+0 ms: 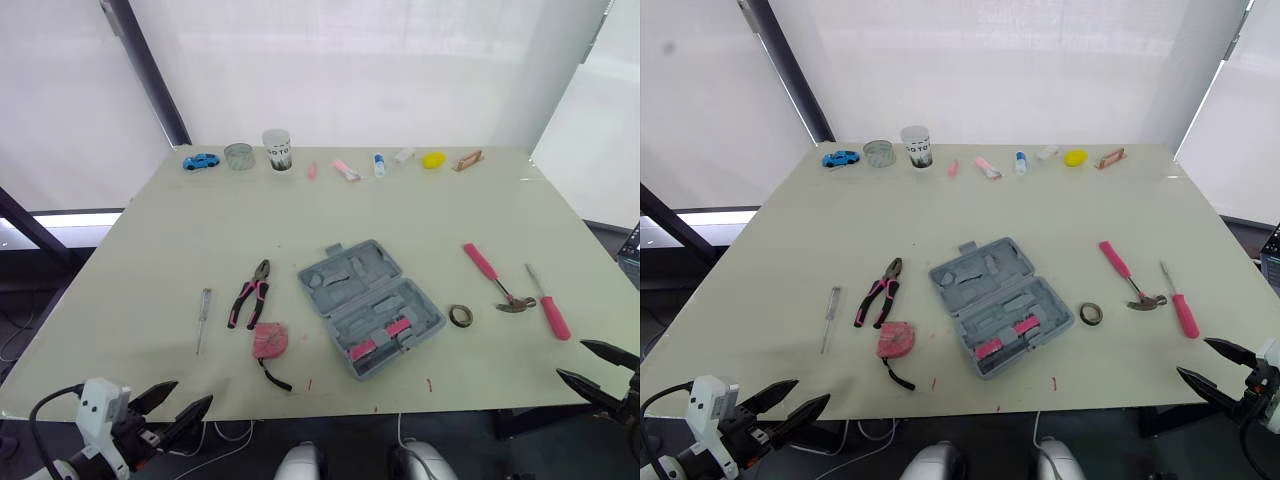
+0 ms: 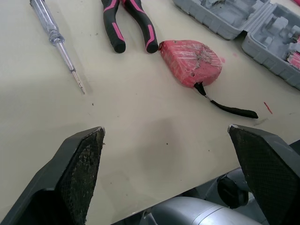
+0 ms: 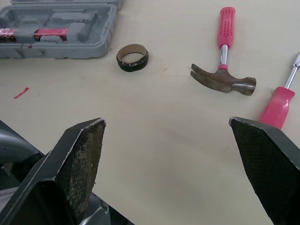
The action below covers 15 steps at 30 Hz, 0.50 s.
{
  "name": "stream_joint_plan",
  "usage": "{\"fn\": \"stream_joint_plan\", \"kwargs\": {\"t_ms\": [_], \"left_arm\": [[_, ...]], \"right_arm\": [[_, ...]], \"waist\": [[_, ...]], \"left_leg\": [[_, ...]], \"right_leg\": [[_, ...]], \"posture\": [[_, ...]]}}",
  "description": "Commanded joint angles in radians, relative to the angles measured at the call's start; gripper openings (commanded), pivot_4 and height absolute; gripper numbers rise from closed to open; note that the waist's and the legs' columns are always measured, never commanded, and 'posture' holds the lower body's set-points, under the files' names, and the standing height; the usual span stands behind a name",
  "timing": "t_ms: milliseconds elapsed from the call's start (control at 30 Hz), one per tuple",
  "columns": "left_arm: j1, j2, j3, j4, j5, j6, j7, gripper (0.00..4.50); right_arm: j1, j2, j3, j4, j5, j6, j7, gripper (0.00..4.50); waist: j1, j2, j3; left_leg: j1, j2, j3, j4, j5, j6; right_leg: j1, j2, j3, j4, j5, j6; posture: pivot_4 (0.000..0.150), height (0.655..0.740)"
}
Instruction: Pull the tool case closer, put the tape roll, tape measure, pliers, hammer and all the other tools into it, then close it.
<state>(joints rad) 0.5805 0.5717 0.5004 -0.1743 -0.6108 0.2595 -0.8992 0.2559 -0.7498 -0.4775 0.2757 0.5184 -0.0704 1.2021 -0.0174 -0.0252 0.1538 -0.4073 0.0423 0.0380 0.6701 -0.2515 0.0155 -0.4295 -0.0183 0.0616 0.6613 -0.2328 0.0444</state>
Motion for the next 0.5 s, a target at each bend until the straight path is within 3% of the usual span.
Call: {"fn": "stream_joint_plan", "kwargs": {"t_ms": [33,367,500], "left_arm": [[-0.016,-0.001,0.008,-0.024,0.001,-0.015,0.0,4.5],[-0.171,0.02,-0.082,-0.204,0.02,0.049,0.098,4.5],[-0.314,0.087,-0.165,-0.25,-0.005,0.23,0.155,4.5]], "right_arm": [[-0.043,0.01,0.004,-0.032,0.013,-0.002,-0.006,4.44],[-0.249,0.071,0.182,-0.329,0.017,0.242,-0.199,4.44],[-0.515,0.057,0.319,-0.281,-0.048,0.427,-0.285,4.44]], "waist": [[0.0,0.0,0.0],[0.001,0.001,0.0],[-0.001,0.0,0.0]], "left_leg": [[0.0,0.0,0.0,0.0,0.0,0.0],[0.005,0.002,0.009,-0.001,-0.002,0.003],[0.007,0.003,0.009,-0.001,-0.002,0.003]], "right_leg": [[0.0,0.0,0.0,0.0,0.0,0.0],[0.002,0.002,0.007,0.001,0.002,-0.003],[0.003,0.002,0.008,0.002,0.002,-0.003]], "posture": [[0.15,0.74],[0.15,0.74],[0.15,0.74]]}}
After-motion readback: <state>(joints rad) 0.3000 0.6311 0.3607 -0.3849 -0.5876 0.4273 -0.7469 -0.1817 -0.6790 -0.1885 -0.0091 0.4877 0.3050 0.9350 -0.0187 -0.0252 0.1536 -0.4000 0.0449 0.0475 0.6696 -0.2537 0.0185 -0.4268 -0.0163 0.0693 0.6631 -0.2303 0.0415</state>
